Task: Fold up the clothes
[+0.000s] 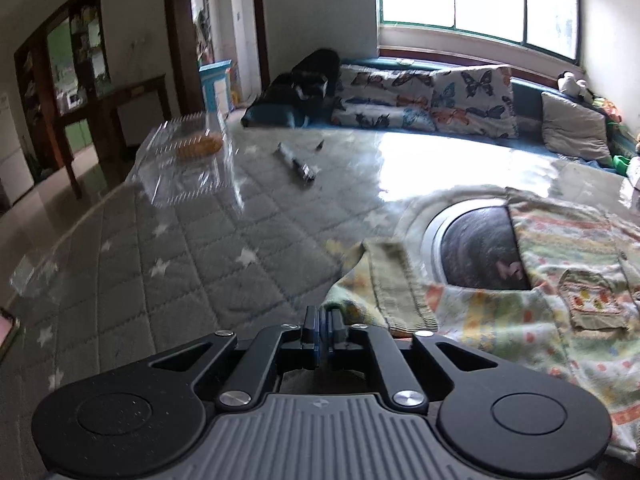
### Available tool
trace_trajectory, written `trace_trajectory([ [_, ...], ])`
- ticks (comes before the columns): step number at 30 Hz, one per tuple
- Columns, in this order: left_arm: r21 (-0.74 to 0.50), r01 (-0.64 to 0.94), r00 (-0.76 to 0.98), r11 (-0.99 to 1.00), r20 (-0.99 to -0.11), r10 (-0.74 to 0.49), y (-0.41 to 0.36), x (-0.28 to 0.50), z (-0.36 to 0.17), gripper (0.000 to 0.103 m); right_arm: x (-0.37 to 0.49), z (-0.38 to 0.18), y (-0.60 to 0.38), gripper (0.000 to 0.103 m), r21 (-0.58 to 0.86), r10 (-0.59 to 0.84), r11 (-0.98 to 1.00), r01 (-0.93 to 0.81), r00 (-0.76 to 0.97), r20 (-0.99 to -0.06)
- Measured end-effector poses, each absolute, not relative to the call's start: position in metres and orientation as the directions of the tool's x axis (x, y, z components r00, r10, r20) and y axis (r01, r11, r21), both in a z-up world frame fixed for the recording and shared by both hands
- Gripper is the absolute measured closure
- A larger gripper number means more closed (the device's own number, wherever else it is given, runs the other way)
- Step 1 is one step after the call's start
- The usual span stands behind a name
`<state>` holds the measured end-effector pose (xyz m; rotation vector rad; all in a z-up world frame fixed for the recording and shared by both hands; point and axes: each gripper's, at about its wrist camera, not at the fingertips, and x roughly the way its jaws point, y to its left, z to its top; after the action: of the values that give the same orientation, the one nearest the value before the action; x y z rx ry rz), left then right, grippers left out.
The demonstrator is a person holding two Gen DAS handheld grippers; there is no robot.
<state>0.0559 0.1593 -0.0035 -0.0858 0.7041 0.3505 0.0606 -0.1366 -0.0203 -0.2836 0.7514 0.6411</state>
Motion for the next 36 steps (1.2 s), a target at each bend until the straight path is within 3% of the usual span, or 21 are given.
trace_trajectory([
  [6, 0.009, -0.402, 0.684, 0.916, -0.662, 0.307, 0.173, 0.053, -0.007, 0.079, 0.064, -0.022, -0.134, 0.014, -0.028, 0.428, 0.768, -0.639, 0.545, -0.721],
  [8, 0.01, -0.42, 0.68, 0.908, -0.659, 0.322, 0.176, 0.052, -0.007, 0.067, 0.065, -0.023, -0.134, 0.013, -0.027, 0.426, 0.768, -0.64, 0.542, -0.724],
  [13, 0.046, -0.442, 0.669, 0.896, -0.648, 0.364, 0.178, 0.053, -0.009, 0.052, 0.067, -0.024, -0.134, 0.011, -0.018, 0.427, 0.77, -0.638, 0.535, -0.729],
  [22, -0.081, -0.538, 0.635, 0.839, -0.694, 0.339, 0.206, 0.057, -0.012, 0.034, 0.067, -0.025, -0.135, 0.009, -0.012, 0.429, 0.769, -0.639, 0.531, -0.731],
  [28, -0.144, -0.576, 0.638, 0.804, -0.695, 0.332, 0.218, 0.057, -0.01, 0.033, 0.068, -0.025, -0.135, 0.009, -0.008, 0.433, 0.766, -0.642, 0.526, -0.732],
  [36, -0.086, -0.679, 0.575, 0.729, -0.68, 0.455, 0.233, 0.049, -0.007, 0.034, 0.068, -0.025, -0.136, 0.008, -0.01, 0.433, 0.764, -0.645, 0.524, -0.733],
])
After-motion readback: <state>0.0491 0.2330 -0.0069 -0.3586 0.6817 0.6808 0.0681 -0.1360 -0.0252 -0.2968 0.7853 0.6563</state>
